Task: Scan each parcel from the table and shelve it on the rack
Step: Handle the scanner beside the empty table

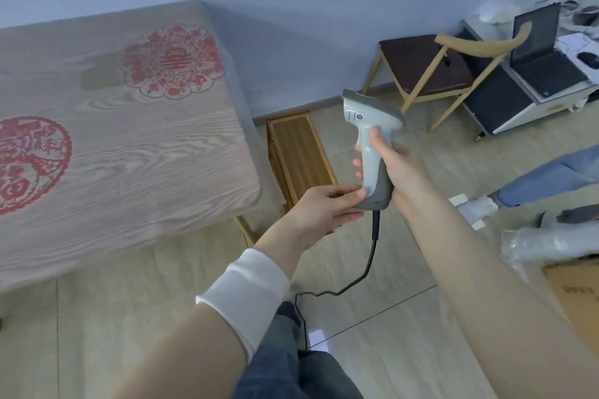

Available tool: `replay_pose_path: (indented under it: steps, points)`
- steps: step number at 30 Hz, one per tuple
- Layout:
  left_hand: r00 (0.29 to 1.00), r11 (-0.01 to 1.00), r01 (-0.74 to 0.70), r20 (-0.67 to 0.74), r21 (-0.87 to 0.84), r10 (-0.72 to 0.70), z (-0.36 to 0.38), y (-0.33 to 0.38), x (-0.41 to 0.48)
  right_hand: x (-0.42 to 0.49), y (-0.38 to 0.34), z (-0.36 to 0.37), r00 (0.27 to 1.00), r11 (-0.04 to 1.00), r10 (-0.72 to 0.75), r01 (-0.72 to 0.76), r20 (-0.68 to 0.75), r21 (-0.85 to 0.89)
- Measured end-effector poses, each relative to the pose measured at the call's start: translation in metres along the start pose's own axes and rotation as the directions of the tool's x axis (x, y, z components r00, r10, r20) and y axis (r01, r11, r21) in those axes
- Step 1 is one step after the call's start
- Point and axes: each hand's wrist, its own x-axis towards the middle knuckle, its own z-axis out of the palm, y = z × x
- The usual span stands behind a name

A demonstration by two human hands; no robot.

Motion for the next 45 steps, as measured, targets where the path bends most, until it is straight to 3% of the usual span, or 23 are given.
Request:
replay_pose_path:
  steps: [12,21,25,30,35,39,45]
  points:
    - [0.992,0.981,0.073,-0.093,-0.179,-0.091,0.012,-0.017,0.064,0.080,0.015,-0.024,0.983,0.986,0.102,-0.080,0.154,-0.143]
    - [0.919,0.983,0.058,-0.375,-0.174,-0.120,0.049,-0.060,0.128,0.148,0.058,-0.073,0.917,0.959,0.267,-0.221,0.297,-0.178]
    - [0.863,0.989,0.057,-0.492,-0.135,-0.117,0.050,-0.073,0.151,0.177,0.075,-0.083,0.883,0.938,0.306,-0.215,0.356,-0.273]
    - [0.832,0.986,0.081,-0.536,-0.143,-0.146,0.014,-0.097,0.198,0.235,0.118,-0.067,0.876,0.924,0.315,-0.195,0.364,-0.330]
    - [0.811,0.980,0.116,-0.554,-0.160,-0.187,-0.075,-0.149,0.276,0.328,0.216,-0.030,0.846,0.866,0.403,-0.230,0.350,-0.444]
    - [0.771,0.982,0.163,-0.609,-0.094,-0.187,-0.128,-0.187,0.325,0.372,0.275,-0.012,0.842,0.855,0.451,-0.313,0.296,-0.413]
    - [0.760,0.969,0.248,-0.622,0.006,-0.190,-0.171,-0.222,0.369,0.409,0.333,0.002,0.869,0.835,0.446,-0.318,0.213,-0.450]
